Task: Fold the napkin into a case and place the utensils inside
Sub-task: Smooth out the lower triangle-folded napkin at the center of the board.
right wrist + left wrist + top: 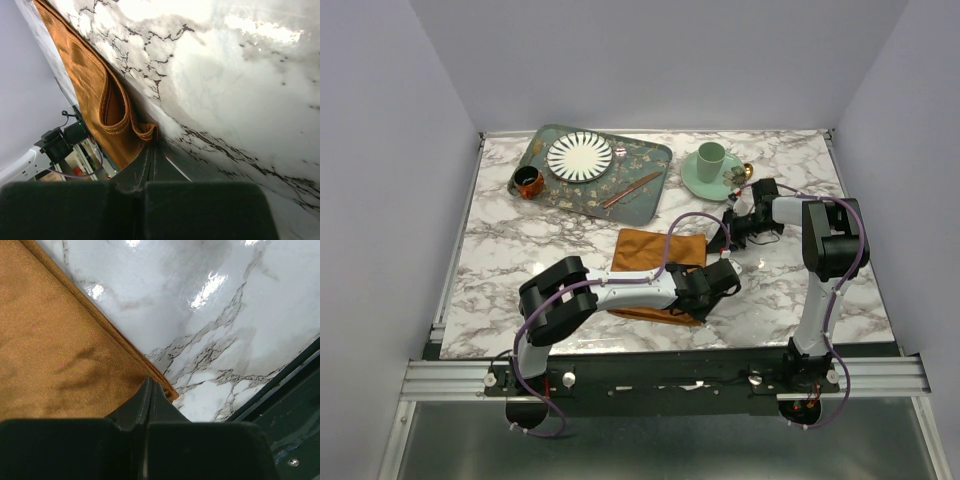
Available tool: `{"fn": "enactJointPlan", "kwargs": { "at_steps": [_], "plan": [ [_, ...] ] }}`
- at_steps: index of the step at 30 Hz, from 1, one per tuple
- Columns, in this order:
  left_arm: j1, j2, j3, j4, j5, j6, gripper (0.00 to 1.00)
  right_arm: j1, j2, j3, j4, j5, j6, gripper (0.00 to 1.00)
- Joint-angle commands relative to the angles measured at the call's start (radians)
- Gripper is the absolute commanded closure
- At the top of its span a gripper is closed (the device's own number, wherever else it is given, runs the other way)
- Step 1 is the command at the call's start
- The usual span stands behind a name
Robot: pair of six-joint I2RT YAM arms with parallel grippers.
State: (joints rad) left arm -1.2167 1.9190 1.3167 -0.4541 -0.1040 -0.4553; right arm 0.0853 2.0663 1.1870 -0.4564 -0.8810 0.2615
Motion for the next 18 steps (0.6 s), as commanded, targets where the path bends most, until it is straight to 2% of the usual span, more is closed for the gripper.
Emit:
{"fn": "enactJointPlan", "kwargs": {
  "at_steps": [1,18],
  "plan": [
    [-0.001,0.005,0.006,0.003,-0.006,-0.006,0.99,0.005,0.02,-0.02,0.016,0.085,-0.016,0.99],
    [-0.035,-0.009,-0.013,0.011,-0.014,-0.008,1.0,0.005,0.017,-0.015,0.016,0.093,-0.019,0.99]
  ]
}}
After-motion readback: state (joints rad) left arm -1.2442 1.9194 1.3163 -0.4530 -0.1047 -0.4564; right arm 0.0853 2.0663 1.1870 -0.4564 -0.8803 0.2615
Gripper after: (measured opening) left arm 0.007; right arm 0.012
